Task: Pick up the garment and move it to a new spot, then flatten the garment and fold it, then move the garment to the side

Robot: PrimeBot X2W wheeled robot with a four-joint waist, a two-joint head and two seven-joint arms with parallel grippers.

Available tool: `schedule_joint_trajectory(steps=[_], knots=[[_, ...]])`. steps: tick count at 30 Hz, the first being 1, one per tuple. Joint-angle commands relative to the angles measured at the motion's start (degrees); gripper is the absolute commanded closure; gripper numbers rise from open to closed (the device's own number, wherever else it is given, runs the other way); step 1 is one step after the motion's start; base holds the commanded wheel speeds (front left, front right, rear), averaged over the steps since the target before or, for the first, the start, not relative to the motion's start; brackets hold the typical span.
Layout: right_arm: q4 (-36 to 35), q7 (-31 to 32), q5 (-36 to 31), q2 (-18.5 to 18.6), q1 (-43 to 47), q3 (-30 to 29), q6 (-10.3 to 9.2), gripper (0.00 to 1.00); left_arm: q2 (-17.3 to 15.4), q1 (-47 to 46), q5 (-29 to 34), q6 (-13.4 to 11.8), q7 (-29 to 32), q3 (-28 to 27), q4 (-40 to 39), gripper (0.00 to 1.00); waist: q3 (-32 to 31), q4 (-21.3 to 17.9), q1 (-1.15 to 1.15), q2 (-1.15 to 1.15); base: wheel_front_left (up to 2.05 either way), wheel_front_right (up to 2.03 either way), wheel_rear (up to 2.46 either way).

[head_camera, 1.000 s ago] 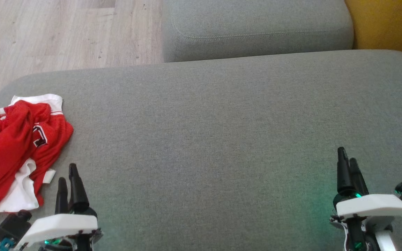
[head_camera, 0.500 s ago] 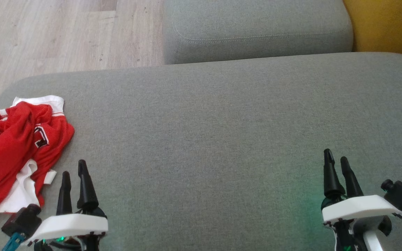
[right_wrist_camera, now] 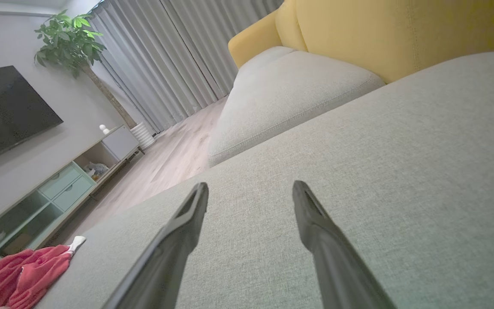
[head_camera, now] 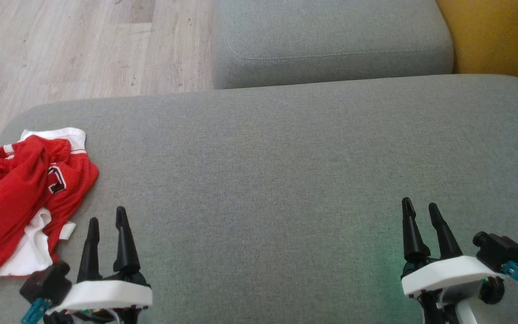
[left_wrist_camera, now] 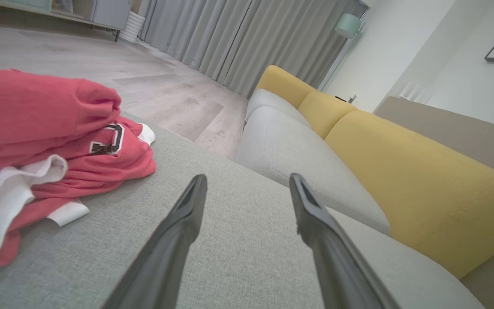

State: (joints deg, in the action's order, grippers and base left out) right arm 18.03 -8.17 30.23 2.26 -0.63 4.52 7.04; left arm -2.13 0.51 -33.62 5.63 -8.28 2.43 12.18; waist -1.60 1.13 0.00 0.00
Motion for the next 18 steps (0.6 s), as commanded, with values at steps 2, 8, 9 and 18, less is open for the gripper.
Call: schedule_joint_trajectory(steps=[2,8,9,18], knots=[[-1.83,-1.28,-3.14,0.50,-2.31,1.35,0.33,0.00,-0.61,-1.13,3.13,0.21,-1.13,-0.54,-1.52,0.00,-0.12,0.01,0.00,0.00,0.00,0.00,0.00],[-2.18,-2.46,-8.39,0.52,-2.22,0.64,0.36,0.00,-0.64,-0.83,6.38,-0.69,-2.32,-0.61,-1.29,0.00,-0.30,-0.08,0.00,0.00,0.00,0.00,0.00],[-2.22,-2.63,-9.12,0.53,-2.24,0.50,0.36,0.00,-0.65,-0.80,7.06,-0.70,-2.49,-0.64,-1.35,0.00,-0.29,-0.07,0.00,0.00,0.00,0.00,0.00],[-2.74,-4.15,-15.70,0.56,-2.55,-0.27,0.39,0.00,-0.68,-0.90,14.76,-2.20,-4.02,-0.80,-1.44,0.00,-0.28,-0.20,0.00,0.00,0.00,0.00,0.00]])
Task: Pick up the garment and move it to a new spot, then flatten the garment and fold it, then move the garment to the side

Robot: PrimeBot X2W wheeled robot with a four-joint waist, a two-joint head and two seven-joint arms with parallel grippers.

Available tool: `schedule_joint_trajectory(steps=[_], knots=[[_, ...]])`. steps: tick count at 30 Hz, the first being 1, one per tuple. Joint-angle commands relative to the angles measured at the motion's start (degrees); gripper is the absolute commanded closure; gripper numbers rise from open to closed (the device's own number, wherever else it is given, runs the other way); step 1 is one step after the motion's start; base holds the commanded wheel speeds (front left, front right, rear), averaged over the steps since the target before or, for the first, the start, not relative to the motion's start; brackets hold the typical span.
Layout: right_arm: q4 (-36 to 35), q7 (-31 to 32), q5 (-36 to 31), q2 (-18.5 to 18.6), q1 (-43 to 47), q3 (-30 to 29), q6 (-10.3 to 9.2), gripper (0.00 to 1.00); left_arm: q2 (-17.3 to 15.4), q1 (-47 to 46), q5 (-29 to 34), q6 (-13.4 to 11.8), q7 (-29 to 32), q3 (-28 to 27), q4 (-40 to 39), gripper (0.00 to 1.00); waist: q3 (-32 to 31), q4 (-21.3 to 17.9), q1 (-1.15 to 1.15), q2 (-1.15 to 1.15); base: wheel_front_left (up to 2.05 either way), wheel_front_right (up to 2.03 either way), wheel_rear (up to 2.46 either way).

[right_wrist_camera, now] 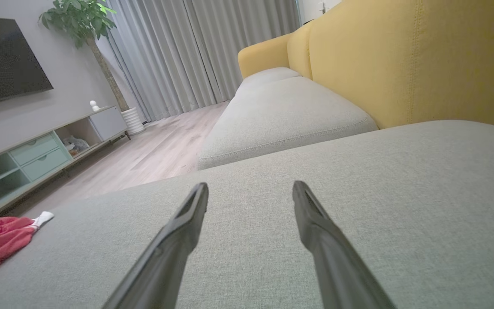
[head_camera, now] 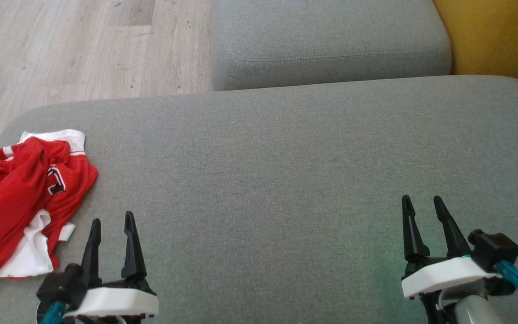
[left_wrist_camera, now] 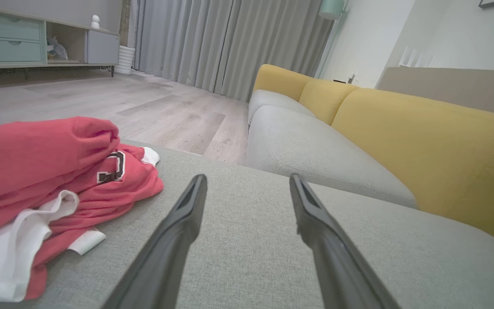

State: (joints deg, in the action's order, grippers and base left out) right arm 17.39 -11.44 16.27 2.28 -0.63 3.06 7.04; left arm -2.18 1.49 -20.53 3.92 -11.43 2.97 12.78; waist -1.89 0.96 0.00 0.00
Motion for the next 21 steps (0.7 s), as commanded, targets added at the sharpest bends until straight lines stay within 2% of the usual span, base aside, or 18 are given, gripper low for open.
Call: schedule_joint_trajectory(steps=[1,16,21], knots=[[-2.13,-1.05,-2.48,0.54,-2.59,1.23,0.40,0.00,-0.63,-1.89,2.44,-0.61,-1.04,-1.30,-2.13,0.00,0.02,-0.06,0.00,0.00,0.00,0.00,0.00],[-1.87,-3.41,-11.89,0.59,-2.83,1.81,0.45,0.00,-0.69,-2.02,12.61,-1.53,-3.42,-0.63,-1.72,0.00,-0.19,-0.10,0.00,0.00,0.00,0.00,0.00],[-1.19,-3.56,-11.96,0.60,-2.77,1.33,0.45,0.00,-0.70,-2.03,12.83,-2.05,-3.57,-0.66,-0.80,0.00,-0.39,-0.05,0.00,0.00,0.00,0.00,0.00]])
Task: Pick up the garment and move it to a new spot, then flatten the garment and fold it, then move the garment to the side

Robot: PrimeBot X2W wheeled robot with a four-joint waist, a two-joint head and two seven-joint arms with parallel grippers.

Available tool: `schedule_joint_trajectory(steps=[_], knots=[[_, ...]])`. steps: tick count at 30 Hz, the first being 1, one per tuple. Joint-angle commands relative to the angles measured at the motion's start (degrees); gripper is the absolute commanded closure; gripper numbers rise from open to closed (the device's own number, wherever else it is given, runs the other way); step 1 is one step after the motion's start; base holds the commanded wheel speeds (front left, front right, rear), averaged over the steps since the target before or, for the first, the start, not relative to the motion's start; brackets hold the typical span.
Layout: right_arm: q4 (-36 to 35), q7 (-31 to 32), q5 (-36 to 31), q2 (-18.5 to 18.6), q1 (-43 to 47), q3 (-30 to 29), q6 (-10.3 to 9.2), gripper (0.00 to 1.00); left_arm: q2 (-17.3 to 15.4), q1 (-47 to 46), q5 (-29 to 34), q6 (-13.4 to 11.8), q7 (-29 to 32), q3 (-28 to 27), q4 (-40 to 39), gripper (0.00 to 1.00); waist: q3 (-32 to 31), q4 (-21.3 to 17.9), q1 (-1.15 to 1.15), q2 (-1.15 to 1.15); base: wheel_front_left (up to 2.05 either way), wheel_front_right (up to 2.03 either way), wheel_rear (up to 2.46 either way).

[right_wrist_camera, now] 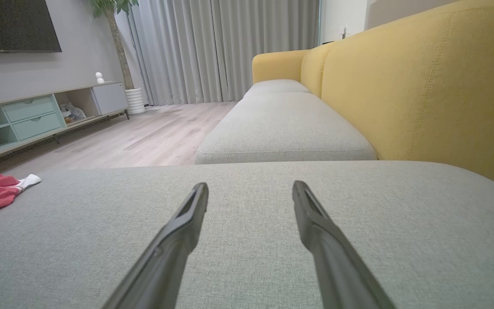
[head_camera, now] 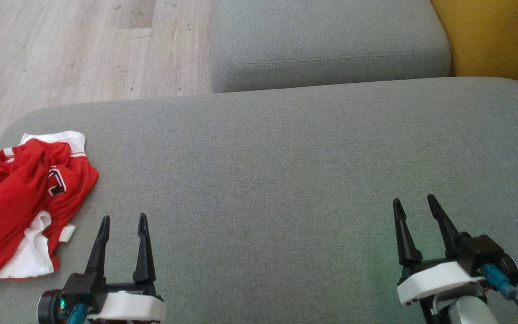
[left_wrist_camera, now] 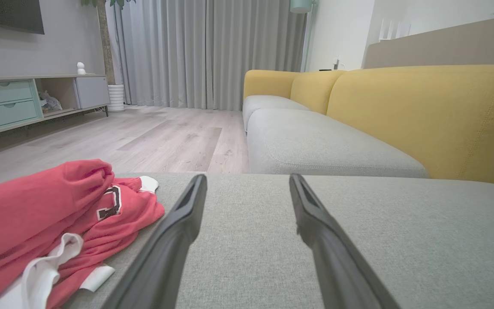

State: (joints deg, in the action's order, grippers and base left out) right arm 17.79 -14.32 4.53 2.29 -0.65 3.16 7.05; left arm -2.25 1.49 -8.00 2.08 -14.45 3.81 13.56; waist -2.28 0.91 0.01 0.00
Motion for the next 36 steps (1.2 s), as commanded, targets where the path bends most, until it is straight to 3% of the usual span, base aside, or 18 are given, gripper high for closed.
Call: schedule_joint_trajectory(steps=[1,21,27,36], knots=[[-1.41,-0.68,-0.16,0.59,-2.76,1.13,0.44,0.00,-0.63,-2.03,0.28,-0.30,-0.55,-1.52,-1.34,0.00,-0.03,0.01,-0.01,0.00,0.00,0.00,0.00],[-0.27,-0.68,1.07,0.59,-2.81,0.01,0.44,0.00,-0.63,-2.62,-0.20,0.59,-0.55,-1.10,2.05,0.00,0.19,0.63,-0.01,0.00,0.00,0.00,0.00],[-0.26,-0.68,0.80,0.59,-2.50,0.13,0.44,0.00,-0.63,-3.51,0.29,-0.56,-0.55,-0.93,2.06,0.00,0.33,3.80,-0.01,0.00,0.00,0.00,0.00],[-0.16,-0.68,1.64,0.59,-2.34,1.37,0.44,0.00,-0.63,-2.39,0.66,-1.69,-0.55,-3.71,1.79,0.00,-0.59,13.18,-0.01,0.00,0.00,0.00,0.00]])
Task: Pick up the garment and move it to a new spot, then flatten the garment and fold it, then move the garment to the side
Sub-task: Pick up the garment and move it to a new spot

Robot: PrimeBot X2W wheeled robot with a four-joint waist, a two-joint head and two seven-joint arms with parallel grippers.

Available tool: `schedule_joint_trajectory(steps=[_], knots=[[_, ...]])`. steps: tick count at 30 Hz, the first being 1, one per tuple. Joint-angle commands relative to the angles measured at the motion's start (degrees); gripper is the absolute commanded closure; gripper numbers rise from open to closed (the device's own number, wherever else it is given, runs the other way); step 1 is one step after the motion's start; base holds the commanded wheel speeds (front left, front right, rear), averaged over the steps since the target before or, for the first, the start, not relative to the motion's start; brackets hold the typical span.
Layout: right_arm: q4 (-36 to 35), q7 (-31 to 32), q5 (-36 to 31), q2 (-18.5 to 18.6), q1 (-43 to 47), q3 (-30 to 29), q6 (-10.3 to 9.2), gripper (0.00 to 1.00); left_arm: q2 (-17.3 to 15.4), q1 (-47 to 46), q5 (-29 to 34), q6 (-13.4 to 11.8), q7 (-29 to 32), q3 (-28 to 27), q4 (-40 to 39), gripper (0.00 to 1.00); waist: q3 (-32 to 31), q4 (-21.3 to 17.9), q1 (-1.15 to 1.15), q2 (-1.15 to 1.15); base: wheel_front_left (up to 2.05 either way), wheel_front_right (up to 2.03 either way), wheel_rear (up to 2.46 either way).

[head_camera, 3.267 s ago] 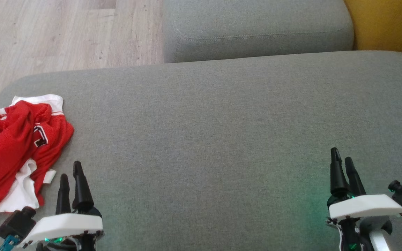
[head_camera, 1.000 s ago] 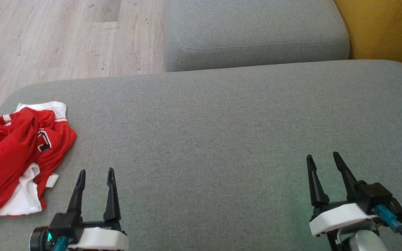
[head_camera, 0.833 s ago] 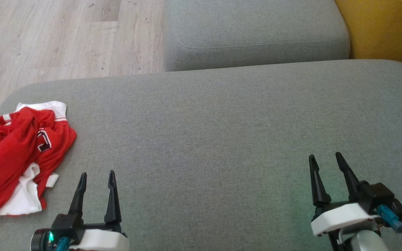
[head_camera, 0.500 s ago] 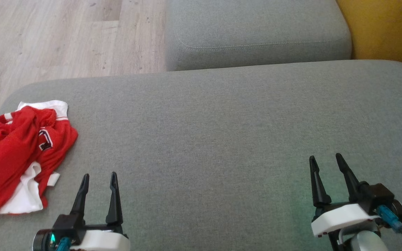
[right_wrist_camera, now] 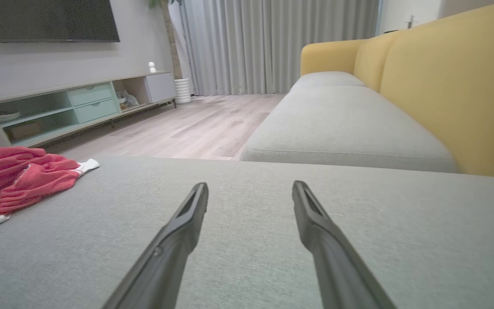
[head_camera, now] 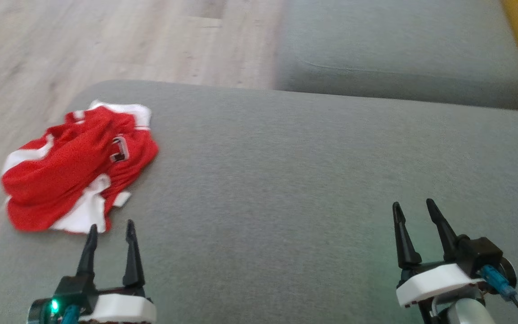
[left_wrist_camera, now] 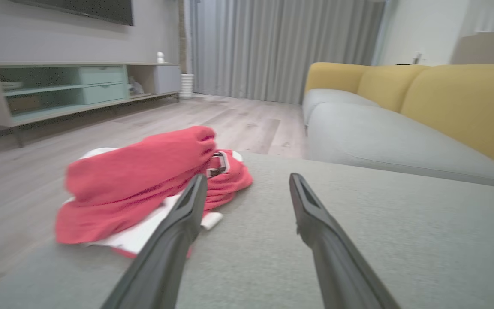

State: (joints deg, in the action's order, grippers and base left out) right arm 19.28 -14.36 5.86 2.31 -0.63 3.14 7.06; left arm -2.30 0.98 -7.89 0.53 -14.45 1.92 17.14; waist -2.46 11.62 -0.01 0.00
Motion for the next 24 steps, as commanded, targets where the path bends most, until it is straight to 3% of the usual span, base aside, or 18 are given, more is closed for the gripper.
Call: schedule_joint_trajectory(steps=[1,13,21,24], knots=[[-1.65,-0.63,0.40,0.56,-2.36,1.63,0.43,0.00,-0.58,-1.71,0.68,-0.14,-0.55,-2.33,-1.88,0.00,-0.53,3.61,0.01,0.00,0.00,0.00,0.00],[-1.57,-0.63,1.38,0.56,-1.65,2.94,0.43,0.00,-0.58,0.93,1.83,0.69,-0.55,-7.02,-2.68,0.00,-1.09,13.70,0.01,0.00,0.00,0.00,0.00],[-1.35,-0.63,0.43,0.56,-1.37,3.38,0.43,0.00,-0.59,1.63,1.78,0.71,-0.55,-9.40,-4.05,0.00,0.23,15.10,0.01,0.00,0.00,0.00,0.00],[-2.32,-0.63,-1.67,0.56,-1.35,3.14,0.43,0.00,-2.23,-1.29,4.26,1.16,-0.55,-10.50,-6.64,0.00,3.21,14.74,0.01,0.00,0.00,0.00,0.00]])
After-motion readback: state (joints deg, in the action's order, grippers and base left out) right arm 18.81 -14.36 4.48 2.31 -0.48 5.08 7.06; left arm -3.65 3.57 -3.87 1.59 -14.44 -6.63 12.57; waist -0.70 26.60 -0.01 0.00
